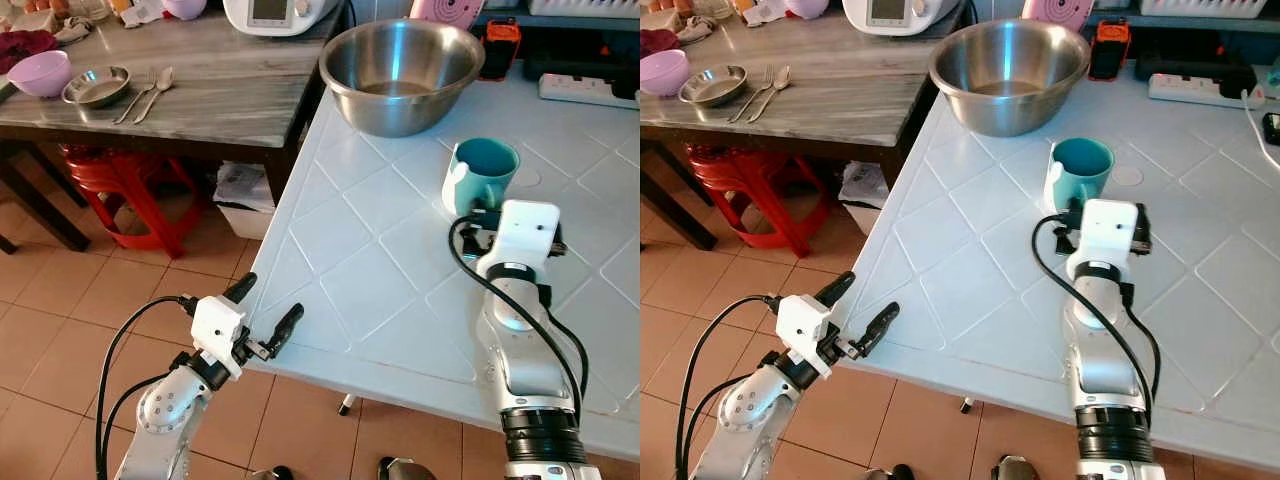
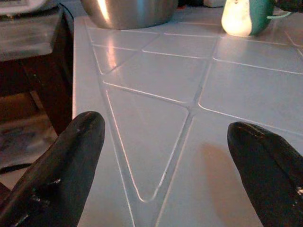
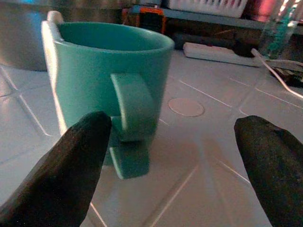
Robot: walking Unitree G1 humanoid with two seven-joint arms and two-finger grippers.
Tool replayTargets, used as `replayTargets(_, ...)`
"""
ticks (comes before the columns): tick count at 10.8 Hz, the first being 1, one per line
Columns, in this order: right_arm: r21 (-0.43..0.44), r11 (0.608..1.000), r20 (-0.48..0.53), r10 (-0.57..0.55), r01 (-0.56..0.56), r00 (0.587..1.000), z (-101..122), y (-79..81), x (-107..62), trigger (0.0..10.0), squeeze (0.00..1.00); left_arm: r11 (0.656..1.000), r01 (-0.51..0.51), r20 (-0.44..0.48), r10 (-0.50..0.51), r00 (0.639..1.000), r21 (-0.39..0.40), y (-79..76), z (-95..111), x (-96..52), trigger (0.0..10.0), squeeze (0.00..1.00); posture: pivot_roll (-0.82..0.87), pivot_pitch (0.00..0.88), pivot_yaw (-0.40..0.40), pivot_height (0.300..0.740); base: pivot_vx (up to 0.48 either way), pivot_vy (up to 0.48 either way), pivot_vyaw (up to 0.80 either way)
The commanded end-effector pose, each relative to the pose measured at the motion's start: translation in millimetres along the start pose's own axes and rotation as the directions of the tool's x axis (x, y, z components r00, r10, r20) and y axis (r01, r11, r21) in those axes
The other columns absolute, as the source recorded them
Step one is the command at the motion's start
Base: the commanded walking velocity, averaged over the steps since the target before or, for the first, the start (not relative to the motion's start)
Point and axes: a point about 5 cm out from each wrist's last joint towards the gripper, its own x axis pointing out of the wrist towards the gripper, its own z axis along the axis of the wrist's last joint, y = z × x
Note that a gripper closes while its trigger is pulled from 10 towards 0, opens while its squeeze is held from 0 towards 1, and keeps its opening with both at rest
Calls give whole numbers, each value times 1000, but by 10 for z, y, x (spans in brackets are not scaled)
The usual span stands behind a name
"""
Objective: Setting the table
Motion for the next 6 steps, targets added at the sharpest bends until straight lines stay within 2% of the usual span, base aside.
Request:
replayTargets(1,4,1000,22,29,-29,999,49,46,-11,10000,0,999,-6,-119,2,993,-33,-16,-239,-136,10000,0,-88,189,101,740,0,0,0)
replayTargets(5,13,991,32,133,-134,991,95,183,37,9922,0,1000,9,-86,-11,996,-22,-13,-220,-76,10000,0,-77,190,87,740,0,0,0)
replayTargets(6,-1,991,40,134,-135,990,103,147,55,0,0,998,-1,-57,-3,998,-55,-9,-178,-57,10000,0,-76,192,85,740,0,0,0)
